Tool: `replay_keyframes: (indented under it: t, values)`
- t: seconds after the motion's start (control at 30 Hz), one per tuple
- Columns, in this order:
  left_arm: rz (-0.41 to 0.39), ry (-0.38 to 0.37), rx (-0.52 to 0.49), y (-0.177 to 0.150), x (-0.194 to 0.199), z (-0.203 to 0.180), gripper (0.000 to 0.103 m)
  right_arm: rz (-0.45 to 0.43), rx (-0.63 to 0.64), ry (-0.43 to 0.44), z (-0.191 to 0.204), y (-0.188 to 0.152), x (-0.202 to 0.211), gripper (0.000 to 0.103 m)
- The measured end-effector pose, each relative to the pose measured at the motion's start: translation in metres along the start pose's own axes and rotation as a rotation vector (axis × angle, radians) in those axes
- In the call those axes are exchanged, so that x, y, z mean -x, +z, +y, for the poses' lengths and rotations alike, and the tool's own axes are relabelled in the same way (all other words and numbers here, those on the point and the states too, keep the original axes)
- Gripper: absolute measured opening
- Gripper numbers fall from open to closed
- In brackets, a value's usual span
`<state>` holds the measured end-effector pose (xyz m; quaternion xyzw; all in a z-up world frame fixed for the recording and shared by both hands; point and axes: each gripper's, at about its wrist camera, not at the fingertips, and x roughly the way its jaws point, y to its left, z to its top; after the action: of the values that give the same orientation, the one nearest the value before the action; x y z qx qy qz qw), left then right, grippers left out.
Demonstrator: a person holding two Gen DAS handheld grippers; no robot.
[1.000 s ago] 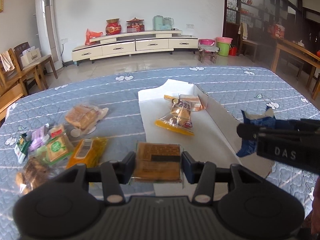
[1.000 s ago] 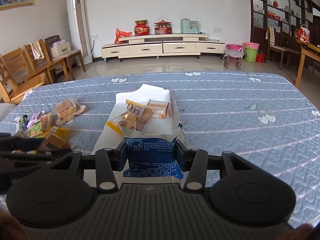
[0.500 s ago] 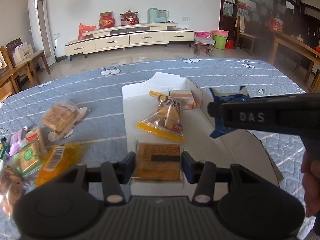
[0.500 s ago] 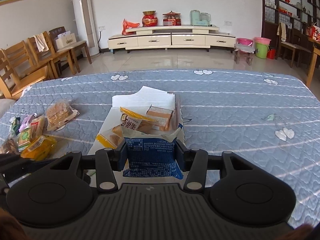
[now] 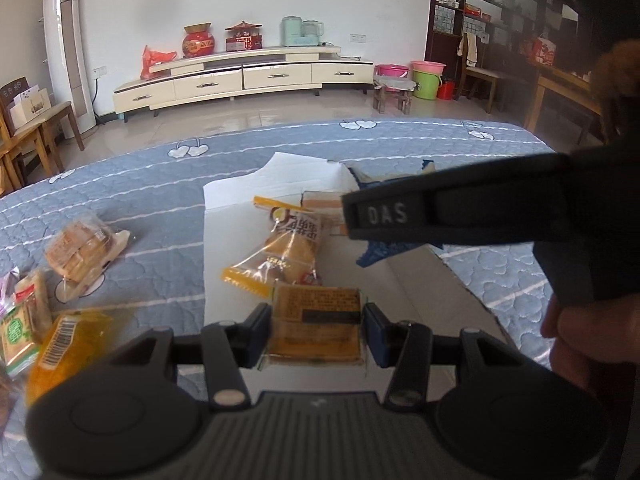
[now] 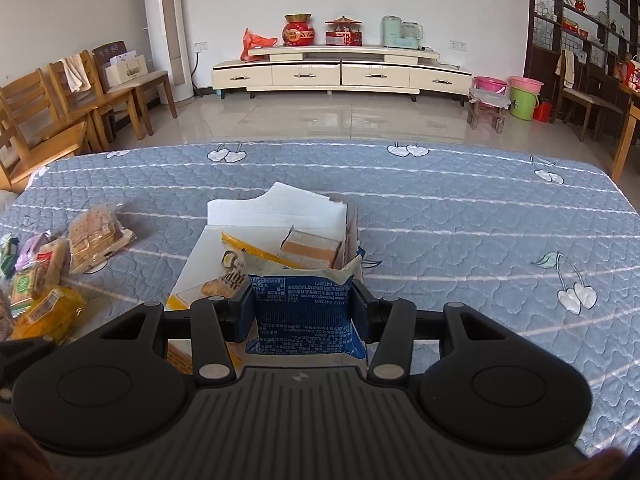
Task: Organize snacks
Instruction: 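Open both tools to release the blue bag and biscuit box into the tray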
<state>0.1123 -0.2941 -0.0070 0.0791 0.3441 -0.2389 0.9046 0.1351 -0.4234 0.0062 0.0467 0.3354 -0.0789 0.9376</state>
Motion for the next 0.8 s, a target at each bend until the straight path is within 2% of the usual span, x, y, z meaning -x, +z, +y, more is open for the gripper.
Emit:
replay_keyframes:
  t: [0.1, 0.17, 0.2, 0.23, 0.33, 0.4, 0.8]
  values:
    - [0.002, -0.02, 0.008, 0.0, 0.002, -0.003, 0.053, 0.006, 0.002, -0.017, -0.001, 0.001, -0.002, 0.063]
    - [0.004, -0.053, 0.02, -0.001, 0.005, -0.002, 0.061, 0.0, -0.001, -0.033, -0.001, 0.001, 0.001, 0.075]
    - [0.002, -0.057, 0.024, -0.001, 0.008, -0.003, 0.076, -0.009, -0.004, -0.041, -0.001, 0.0, 0.004, 0.084]
    - [-0.005, -0.052, 0.027, -0.001, 0.012, -0.003, 0.089, -0.02, -0.009, -0.046, -0.001, -0.001, 0.008, 0.086]
    - [-0.034, -0.039, 0.031, -0.001, 0.025, -0.003, 0.101, -0.053, -0.017, -0.071, -0.001, -0.003, 0.025, 0.096]
    - [-0.032, -0.03, 0.027, -0.003, 0.033, -0.002, 0.101, -0.079, -0.022, -0.082, 0.001, -0.005, 0.038, 0.103]
    - [-0.006, 0.1, 0.024, -0.028, 0.083, 0.03, 0.102, -0.15, -0.053, -0.106, 0.016, -0.034, 0.102, 0.103]
